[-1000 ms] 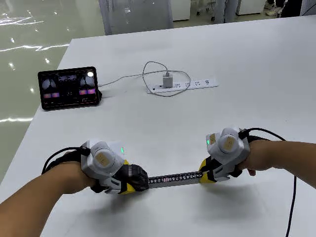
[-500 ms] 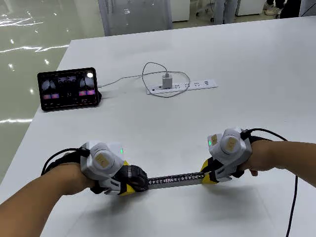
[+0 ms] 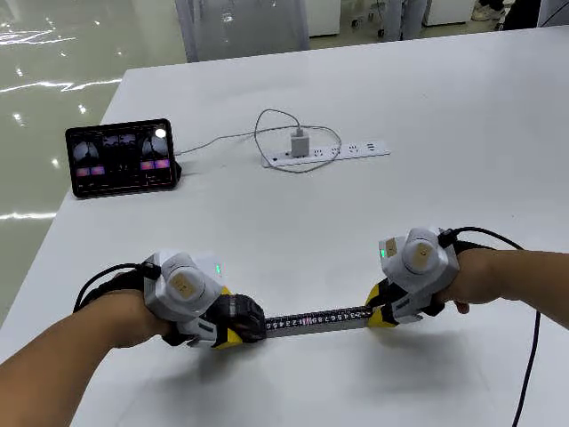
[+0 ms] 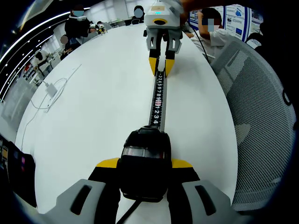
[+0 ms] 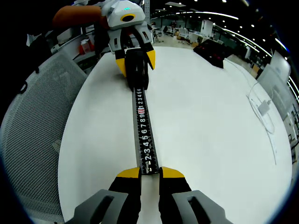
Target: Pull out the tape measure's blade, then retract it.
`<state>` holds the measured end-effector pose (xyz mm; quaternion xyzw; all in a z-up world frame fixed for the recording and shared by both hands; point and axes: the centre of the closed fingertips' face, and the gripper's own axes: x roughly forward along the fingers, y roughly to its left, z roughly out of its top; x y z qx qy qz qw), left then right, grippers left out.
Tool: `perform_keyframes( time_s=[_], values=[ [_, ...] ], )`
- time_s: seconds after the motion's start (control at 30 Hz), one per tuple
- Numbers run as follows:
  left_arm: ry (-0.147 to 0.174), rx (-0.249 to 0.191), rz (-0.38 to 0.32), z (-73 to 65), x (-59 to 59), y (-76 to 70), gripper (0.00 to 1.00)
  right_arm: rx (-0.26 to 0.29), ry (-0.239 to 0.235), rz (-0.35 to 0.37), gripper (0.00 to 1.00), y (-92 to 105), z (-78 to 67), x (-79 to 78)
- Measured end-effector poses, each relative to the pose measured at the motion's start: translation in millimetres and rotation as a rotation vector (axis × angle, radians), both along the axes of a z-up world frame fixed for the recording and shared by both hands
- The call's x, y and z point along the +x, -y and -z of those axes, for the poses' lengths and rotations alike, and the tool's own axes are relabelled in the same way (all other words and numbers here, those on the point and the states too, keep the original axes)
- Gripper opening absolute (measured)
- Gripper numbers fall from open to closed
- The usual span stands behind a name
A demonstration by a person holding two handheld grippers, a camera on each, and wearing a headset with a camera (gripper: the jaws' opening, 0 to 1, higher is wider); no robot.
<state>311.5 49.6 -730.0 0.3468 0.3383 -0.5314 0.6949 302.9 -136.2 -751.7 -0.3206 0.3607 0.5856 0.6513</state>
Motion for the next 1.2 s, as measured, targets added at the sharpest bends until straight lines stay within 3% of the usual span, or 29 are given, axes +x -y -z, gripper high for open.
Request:
perform_keyframes(
  time_s=[1.2],
  values=[
    [0.003,-0.003,-0.001,-0.3,-0.1,0.1,0.34,-0.02,0.003,0.006,0.1,17.5,0.1,1.2]
  ],
)
